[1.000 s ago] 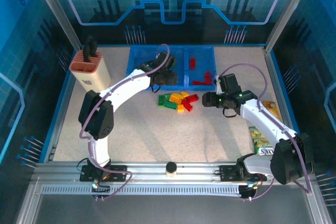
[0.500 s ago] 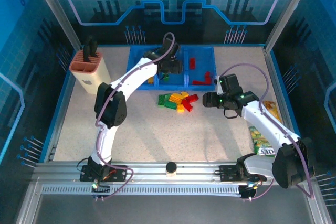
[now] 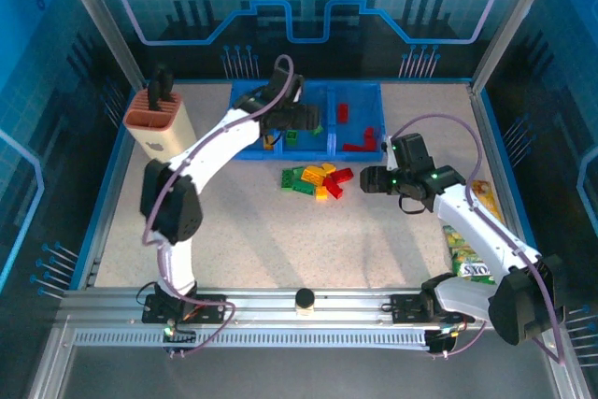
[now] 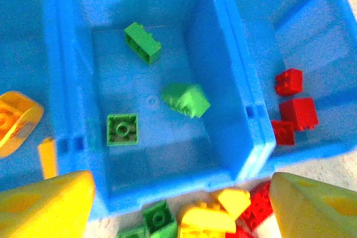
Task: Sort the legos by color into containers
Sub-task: Place the lego in the container, then move the lego to the center of the table.
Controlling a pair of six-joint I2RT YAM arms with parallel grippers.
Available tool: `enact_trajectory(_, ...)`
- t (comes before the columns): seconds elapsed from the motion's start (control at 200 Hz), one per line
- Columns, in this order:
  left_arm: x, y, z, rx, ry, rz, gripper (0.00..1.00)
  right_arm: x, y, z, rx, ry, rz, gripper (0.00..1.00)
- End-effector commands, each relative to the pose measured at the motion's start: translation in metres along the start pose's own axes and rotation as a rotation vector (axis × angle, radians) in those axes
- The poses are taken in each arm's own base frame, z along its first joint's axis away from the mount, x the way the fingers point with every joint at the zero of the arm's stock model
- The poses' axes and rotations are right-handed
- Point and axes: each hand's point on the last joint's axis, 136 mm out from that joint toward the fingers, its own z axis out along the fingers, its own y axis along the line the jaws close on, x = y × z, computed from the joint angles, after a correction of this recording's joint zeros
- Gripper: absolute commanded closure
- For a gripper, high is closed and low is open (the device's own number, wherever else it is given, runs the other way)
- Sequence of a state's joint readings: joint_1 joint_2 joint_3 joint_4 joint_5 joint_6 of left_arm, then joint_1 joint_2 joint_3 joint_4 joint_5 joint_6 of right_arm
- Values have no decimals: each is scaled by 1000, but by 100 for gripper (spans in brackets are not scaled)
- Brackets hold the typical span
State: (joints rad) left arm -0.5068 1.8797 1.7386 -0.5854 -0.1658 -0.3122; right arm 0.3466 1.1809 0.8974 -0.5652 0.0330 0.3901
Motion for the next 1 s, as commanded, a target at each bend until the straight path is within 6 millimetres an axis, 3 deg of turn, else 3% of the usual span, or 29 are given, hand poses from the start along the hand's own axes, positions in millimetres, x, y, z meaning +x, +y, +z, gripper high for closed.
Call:
enact_trajectory(0.0, -4, -5, -38, 71, -99, -17, 18, 5, 8, -2, -24, 7, -2, 26)
enact_trajectory(0.105, 30, 8, -38, 56, -47, -17, 19, 5, 13, 0, -38, 5, -13, 26)
enact_trajectory(0.135, 41, 13, -36, 52, -30, -17, 19, 15, 10, 6, -34, 29, -14, 26)
enact_trajectory(0.31, 99, 32, -20, 29, 66, -58, 22, 21, 13, 11, -41, 42, -19, 26)
enact_trajectory(0.53, 147, 49, 3, -11, 152, -115, 36, 24, 14, 14, -42, 47, -16, 26)
enact_trajectory(0.72, 169, 56, 29, -58, 225, -115, 37, 30, 14, 18, -48, 57, -6, 26)
enact_trajectory(0.996, 169, 59, 59, -115, 264, -107, 43, 37, 11, 21, -36, 65, -7, 26)
